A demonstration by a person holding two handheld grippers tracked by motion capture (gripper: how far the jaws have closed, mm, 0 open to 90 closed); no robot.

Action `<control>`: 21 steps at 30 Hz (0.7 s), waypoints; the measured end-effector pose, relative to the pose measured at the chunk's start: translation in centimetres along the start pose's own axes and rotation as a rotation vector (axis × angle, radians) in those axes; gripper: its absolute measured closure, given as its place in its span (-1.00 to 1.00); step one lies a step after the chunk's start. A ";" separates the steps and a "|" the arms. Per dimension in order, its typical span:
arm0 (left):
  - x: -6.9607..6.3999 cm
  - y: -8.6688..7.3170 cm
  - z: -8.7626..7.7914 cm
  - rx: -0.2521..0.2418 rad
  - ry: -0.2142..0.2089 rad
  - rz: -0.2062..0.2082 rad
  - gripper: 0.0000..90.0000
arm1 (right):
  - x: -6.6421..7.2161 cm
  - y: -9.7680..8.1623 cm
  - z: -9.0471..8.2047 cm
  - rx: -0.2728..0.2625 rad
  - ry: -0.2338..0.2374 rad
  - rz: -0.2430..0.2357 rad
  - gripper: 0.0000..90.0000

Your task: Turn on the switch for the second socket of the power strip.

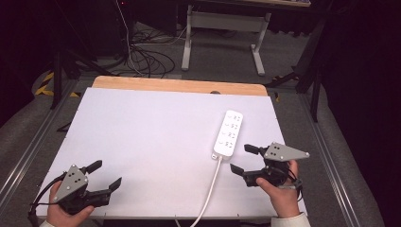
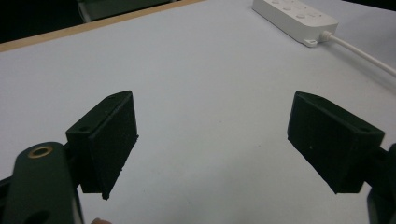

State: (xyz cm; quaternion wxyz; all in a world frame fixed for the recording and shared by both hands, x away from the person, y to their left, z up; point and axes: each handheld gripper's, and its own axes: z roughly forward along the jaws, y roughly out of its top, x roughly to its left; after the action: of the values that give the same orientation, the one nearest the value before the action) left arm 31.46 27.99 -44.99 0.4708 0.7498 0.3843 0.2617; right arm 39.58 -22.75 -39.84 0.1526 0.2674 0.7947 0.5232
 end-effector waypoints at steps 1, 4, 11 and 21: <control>0.0 0.0 0.0 -0.001 -0.002 -0.005 -0.63 | 0.0 -0.4 0.0 0.005 0.002 0.000 -0.65; 0.0 0.0 -0.1 -0.001 -0.004 0.000 -0.63 | 0.1 -1.4 0.1 0.034 0.010 -0.008 -0.66; -0.2 0.0 -0.1 0.007 -0.007 0.023 -0.72 | 0.0 -3.8 0.7 0.073 0.040 -0.037 -0.62; -0.2 -0.1 0.0 0.009 -0.028 0.033 -0.77 | -0.5 -7.1 1.2 0.113 -0.001 -0.002 -0.62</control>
State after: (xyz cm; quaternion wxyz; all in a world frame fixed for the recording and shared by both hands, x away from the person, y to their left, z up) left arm 31.33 27.87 -45.14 0.4684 0.7617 0.3666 0.2570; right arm 38.75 -24.34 -46.88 0.1382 0.2752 0.8232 0.4770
